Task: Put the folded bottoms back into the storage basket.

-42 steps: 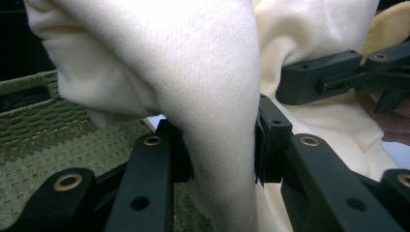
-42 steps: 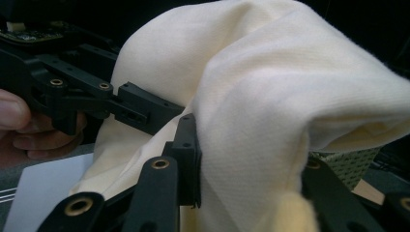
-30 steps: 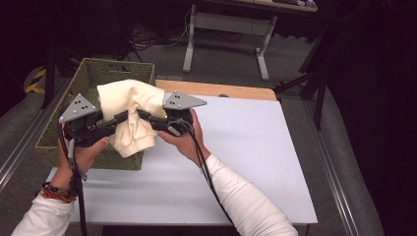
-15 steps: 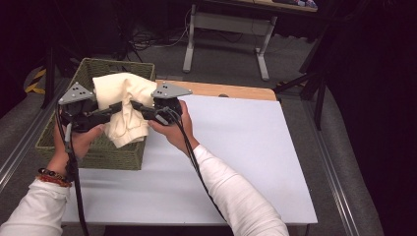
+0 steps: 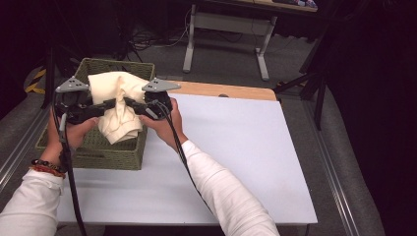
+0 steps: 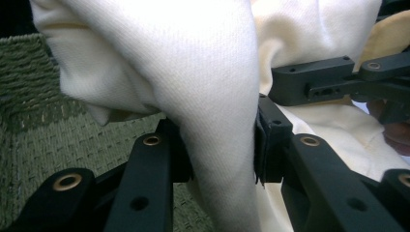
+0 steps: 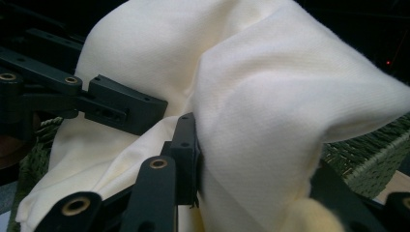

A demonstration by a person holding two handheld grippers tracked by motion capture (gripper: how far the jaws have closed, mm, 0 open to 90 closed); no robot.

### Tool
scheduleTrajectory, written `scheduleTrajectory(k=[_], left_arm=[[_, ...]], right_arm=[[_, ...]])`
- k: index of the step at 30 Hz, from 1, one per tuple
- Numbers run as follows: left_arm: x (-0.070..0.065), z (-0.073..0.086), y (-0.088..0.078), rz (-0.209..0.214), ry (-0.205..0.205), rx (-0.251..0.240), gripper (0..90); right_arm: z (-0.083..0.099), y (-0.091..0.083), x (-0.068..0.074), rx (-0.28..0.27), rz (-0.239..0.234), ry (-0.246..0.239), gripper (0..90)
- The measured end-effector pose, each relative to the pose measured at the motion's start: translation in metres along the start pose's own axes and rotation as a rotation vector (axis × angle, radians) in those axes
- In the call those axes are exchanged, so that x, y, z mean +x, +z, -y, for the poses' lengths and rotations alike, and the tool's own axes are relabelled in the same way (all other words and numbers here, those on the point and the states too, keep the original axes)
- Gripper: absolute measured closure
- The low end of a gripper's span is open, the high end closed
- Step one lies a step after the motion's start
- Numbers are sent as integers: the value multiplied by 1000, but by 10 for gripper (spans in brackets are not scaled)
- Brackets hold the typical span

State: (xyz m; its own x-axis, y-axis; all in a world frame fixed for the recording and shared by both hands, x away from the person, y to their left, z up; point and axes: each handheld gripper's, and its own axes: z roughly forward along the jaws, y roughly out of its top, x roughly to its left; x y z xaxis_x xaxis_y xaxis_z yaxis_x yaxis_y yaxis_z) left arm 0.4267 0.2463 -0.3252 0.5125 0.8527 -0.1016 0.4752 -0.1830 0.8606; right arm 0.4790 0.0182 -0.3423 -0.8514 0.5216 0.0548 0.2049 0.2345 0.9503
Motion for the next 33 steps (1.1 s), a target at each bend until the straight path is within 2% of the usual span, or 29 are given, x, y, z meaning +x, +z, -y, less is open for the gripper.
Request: scheduleTrajectory(k=[3,7,8,10,12,15,17,20,25,27,28,30,33], left_arm=[[6,0,3,-22,6,30,661],[16,0,7,-55,35,79,660],[19,0,9,-60,39,97,660],[24,1,14,-61,39,120,660],[30,3,17,-53,29,129,660],[37,6,24,-46,18,155,660],[42,7,27,-42,13,167,671],[47,10,31,-33,10,178,683],[55,14,38,-30,27,218,692],[57,14,40,-36,28,232,694],[58,15,41,-41,26,241,694],[62,16,43,-44,27,255,695],[66,18,47,-39,25,285,695]], right_arm=[[2,11,-1,25,-5,26,665],[4,26,0,58,-3,54,667],[6,33,1,81,5,60,667],[6,36,0,92,8,63,667],[8,45,-1,129,16,66,666],[9,50,-3,157,18,78,666],[10,56,-3,187,34,62,664],[12,61,-2,208,43,46,659],[18,65,-1,237,35,56,639],[21,65,-2,253,45,47,584],[21,65,-2,253,45,47,584],[22,65,-2,254,65,57,537],[26,62,-3,262,66,55,498]])
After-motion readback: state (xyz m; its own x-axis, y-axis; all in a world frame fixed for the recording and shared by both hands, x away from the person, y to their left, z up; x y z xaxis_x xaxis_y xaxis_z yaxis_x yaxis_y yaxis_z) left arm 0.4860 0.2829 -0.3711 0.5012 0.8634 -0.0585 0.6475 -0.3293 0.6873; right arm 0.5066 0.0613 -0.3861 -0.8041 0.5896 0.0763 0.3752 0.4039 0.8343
